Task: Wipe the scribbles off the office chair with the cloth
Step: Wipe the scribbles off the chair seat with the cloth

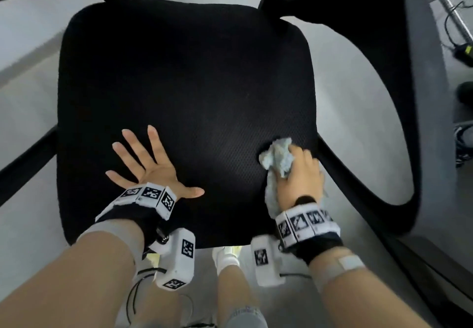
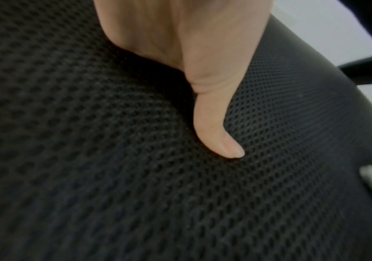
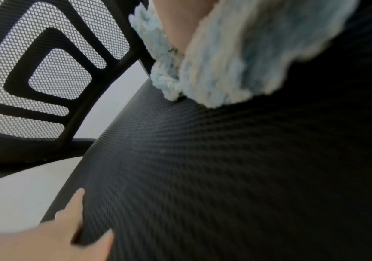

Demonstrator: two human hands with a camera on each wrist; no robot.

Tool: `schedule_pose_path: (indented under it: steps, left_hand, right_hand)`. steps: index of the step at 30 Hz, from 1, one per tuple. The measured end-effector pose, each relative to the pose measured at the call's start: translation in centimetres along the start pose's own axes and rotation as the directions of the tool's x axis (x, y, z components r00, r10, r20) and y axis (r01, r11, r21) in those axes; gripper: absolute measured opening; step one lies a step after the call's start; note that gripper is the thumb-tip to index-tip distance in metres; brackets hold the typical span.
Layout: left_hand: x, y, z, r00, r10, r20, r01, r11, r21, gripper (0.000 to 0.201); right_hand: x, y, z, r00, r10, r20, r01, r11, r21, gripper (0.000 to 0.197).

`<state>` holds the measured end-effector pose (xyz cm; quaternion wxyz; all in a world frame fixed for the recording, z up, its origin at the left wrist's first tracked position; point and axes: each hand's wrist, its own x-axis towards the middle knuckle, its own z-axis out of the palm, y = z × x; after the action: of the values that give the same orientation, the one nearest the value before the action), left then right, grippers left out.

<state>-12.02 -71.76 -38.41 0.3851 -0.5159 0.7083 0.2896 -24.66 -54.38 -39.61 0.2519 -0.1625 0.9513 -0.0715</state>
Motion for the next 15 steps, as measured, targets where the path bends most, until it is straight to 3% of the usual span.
schedule_pose_path:
  steps: [3, 6, 9, 13, 15]
  left_hand:
    - [0.1, 0.2, 0.1, 1.000, -0.016, 0.005, 0.016, 1.000, 0.002, 0.155]
    - [0.2, 0.2, 0.4, 1.000, -0.018, 0.009, 0.018, 1.000, -0.017, 0.155]
    - [0.2, 0.1, 0.5, 1.000, -0.004, 0.012, 0.004, 0.999, -0.043, 0.153]
    - [0.3, -0.1, 0.4, 1.000, 0.011, 0.008, -0.011, 0.999, -0.048, 0.153]
    - [0.3, 0.0, 0.4, 1.000, 0.017, 0.001, -0.017, 0.999, -0.040, 0.154]
  right_hand:
    - [4.5, -3.2, -1.2, 0.992, -0.026, -0.120, 0.034, 0.998, 0.060, 0.041]
    - [7.3, -4.7, -2.1, 0.992, -0.012, -0.122, 0.025, 0.994, 0.102, 0.044]
    - [4.8, -2.3, -2.1, 0.997, -0.003, -0.078, 0.009, 0.997, 0.083, 0.043]
    - [-1.8, 1.9, -1.1, 0.995, 0.068, 0.073, -0.066, 0.997, -0.027, 0.047]
    - [-2.1, 1.9, -0.9, 0.994, 0.077, 0.072, -0.076, 0.997, -0.021, 0.047]
